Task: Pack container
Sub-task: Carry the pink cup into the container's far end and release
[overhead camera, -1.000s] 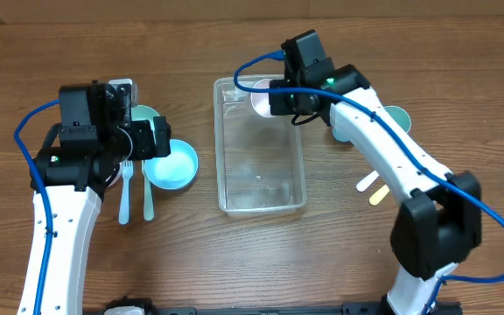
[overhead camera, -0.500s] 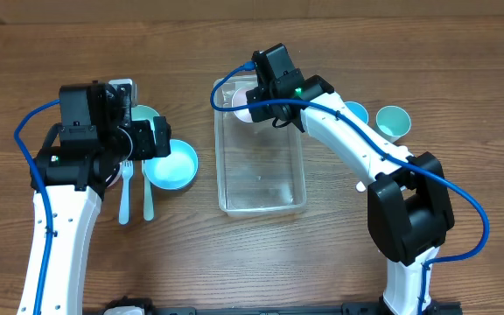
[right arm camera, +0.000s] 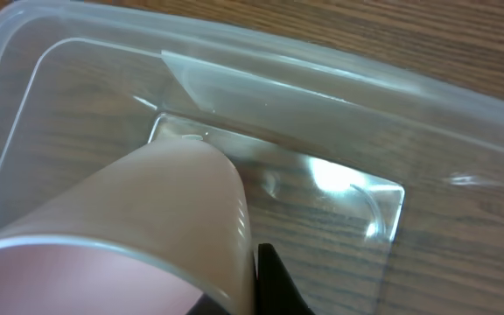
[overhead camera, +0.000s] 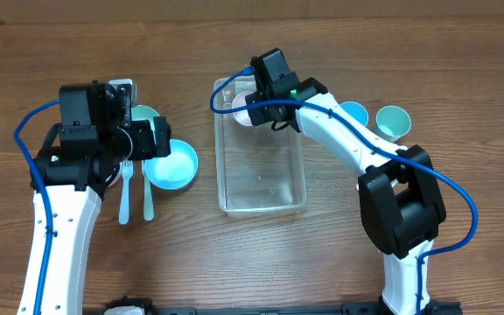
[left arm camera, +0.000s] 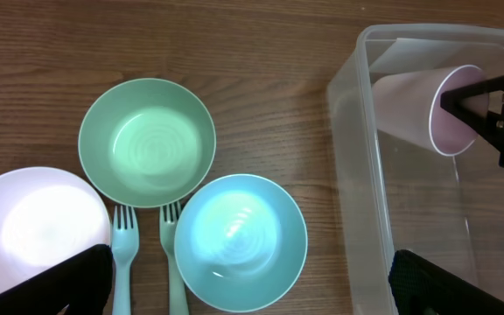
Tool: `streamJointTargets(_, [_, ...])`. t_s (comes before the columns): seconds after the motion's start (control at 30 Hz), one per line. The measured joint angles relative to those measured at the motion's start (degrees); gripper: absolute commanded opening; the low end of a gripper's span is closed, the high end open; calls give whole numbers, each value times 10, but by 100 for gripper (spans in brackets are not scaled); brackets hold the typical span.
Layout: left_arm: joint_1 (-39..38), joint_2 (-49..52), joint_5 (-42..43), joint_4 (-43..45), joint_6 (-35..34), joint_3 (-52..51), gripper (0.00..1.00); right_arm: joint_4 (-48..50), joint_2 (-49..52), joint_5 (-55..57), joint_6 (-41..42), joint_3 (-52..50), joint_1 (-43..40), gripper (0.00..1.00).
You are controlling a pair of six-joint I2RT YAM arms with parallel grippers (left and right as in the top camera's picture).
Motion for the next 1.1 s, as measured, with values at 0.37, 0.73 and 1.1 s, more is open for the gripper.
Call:
streamJointTargets(0.37, [0,0,0,0,0,0,100,-30,4,17,-21,4,0,51])
streamJointTargets(0.73, [0,0,0,0,0,0,100,-137,4,31,-47,131,13,57])
streamJointTargets(1.1, [0,0,0,0,0,0,100,-167,4,79,9,133,7,61])
